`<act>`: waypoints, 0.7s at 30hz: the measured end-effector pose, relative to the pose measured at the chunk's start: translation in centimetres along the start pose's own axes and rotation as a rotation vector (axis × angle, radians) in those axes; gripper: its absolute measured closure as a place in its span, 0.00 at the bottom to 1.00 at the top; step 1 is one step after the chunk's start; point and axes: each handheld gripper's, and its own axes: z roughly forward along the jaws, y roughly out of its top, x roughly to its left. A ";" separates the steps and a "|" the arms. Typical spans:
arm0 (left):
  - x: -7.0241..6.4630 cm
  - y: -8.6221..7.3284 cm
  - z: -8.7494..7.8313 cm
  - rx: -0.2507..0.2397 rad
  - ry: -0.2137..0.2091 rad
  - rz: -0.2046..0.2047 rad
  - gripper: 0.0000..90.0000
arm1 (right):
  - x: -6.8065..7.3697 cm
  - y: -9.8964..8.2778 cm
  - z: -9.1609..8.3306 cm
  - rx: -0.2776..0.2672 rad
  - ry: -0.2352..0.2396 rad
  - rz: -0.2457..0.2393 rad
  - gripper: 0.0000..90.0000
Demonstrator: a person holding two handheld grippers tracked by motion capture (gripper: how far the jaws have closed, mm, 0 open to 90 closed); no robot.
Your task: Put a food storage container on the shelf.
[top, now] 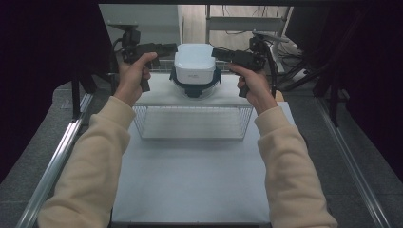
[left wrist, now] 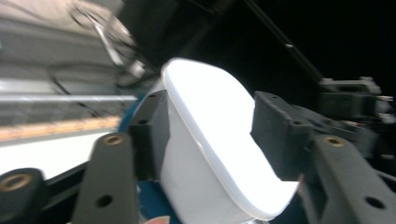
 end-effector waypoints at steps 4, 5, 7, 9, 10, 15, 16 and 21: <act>-0.6 -0.8 -1.6 0.001 0.012 0.060 0.44 | 0.9 -0.1 -1.4 0.014 -0.028 -0.094 0.43; -0.6 -1.1 -2.1 -0.001 0.010 0.069 0.43 | 1.1 -0.2 -1.9 0.014 -0.035 -0.113 0.42; -0.7 -1.8 -3.1 0.000 0.010 0.096 0.41 | 1.5 -0.5 -2.7 0.017 -0.039 -0.134 0.40; -0.8 -2.6 -4.2 -0.001 0.029 0.128 0.40 | 1.9 -0.9 -3.3 0.027 -0.043 -0.160 0.39; -0.9 -3.0 -4.7 0.002 0.032 0.139 0.39 | 2.1 -1.2 -3.7 0.027 -0.043 -0.169 0.38; -0.9 -5.6 -6.9 0.022 0.034 0.212 0.37 | 2.7 -2.6 -4.9 0.041 -0.035 -0.240 0.37; -0.9 -6.0 -7.1 0.024 0.035 0.219 0.37 | 2.8 -3.0 -5.1 0.040 -0.034 -0.248 0.36; -0.5 -9.8 -7.7 0.052 0.034 0.252 0.36 | 3.1 -5.3 -6.3 0.059 -0.054 -0.324 0.36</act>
